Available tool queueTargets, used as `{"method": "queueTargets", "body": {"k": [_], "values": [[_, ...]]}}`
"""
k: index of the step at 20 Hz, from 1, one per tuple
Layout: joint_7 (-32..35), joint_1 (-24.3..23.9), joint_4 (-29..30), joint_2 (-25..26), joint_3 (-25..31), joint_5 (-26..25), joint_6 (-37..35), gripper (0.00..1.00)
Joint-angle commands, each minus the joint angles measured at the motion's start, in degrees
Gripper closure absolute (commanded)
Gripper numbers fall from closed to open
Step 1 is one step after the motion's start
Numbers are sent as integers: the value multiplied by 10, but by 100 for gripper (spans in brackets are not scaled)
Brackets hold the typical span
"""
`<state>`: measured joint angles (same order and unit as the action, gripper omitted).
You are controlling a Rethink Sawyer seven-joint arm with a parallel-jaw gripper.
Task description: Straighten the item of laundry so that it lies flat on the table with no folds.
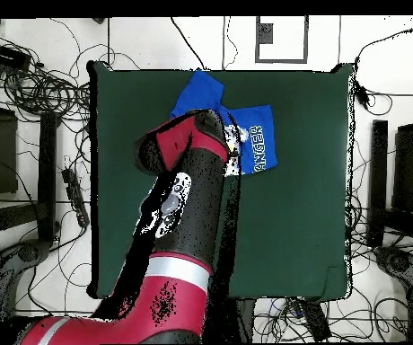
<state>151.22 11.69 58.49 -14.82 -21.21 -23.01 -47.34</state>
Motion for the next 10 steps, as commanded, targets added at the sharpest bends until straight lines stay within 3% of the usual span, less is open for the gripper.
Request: {"method": "queueTargets", "body": {"k": [1,10], "values": [[272,0,72,-23,-8,67,132,0],[267,10,68,6,-32,102,158,0]]}}
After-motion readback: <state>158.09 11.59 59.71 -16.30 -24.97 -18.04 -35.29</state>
